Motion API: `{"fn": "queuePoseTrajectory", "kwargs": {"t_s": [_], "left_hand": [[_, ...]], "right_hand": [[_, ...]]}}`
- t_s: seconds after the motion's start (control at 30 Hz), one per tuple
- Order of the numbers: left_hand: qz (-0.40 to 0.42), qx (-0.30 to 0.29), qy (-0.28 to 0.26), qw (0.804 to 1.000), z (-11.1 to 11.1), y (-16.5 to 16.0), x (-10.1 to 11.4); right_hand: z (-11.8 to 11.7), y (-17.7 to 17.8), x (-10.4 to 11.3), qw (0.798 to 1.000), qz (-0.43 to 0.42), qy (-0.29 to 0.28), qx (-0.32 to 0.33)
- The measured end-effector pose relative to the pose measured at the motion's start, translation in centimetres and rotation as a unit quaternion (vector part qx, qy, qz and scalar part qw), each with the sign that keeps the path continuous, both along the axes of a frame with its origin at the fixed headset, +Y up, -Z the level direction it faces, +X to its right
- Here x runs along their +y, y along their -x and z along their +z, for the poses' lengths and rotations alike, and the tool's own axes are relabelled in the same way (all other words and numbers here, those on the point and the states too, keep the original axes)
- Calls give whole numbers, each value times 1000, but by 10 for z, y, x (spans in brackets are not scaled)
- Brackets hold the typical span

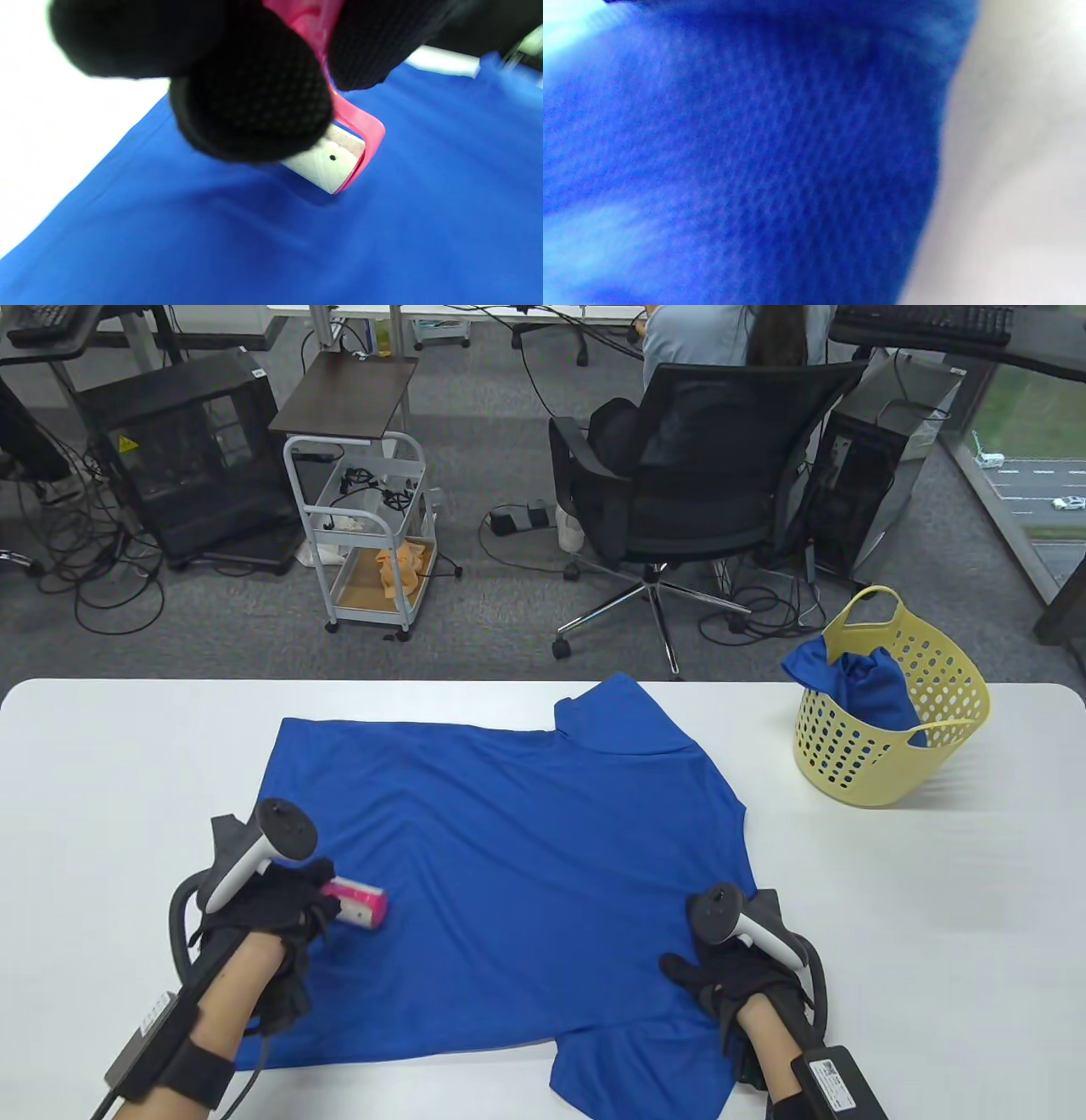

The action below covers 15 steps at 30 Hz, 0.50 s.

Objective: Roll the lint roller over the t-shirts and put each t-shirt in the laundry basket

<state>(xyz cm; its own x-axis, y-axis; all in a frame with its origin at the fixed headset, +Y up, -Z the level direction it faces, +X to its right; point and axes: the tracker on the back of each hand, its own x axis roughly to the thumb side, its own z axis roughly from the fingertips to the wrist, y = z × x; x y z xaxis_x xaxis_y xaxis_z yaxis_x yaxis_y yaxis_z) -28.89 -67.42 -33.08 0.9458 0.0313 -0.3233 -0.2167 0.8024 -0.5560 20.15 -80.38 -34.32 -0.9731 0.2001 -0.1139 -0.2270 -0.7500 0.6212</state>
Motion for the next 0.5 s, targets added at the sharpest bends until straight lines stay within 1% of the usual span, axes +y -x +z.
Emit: {"fn": "queuePoseTrajectory", "kwargs": {"t_s": [0.03,0.1,0.13,0.23,0.3,0.33,0.4,0.43,0.47,0.5], "left_hand": [[-9,0,5,1000,5,-1,-3],[-18,7,-28,999,9,-3,-9],[-17,15,-38,999,6,-4,-12],[-18,25,-60,998,-15,-8,-21],[-25,38,-79,996,-38,-14,-28],[-29,41,-87,995,-45,-16,-30],[-49,47,-112,991,-84,-26,-41],[-56,44,-119,990,-97,-27,-45],[-68,48,-121,989,-116,-29,-51],[-69,52,-115,990,-131,-29,-57]], "right_hand": [[0,0,0,1000,0,0,-1],[0,0,0,1000,1,-1,0],[0,0,0,1000,1,-2,0],[0,0,0,1000,-1,-4,0],[0,0,-1,1000,-1,-5,0],[0,0,-1,1000,-1,-5,0],[0,0,-1,1000,0,-5,1],[0,0,-1,1000,0,-4,1],[0,0,-1,1000,0,-4,1],[0,0,-1,1000,-1,-3,1]]}}
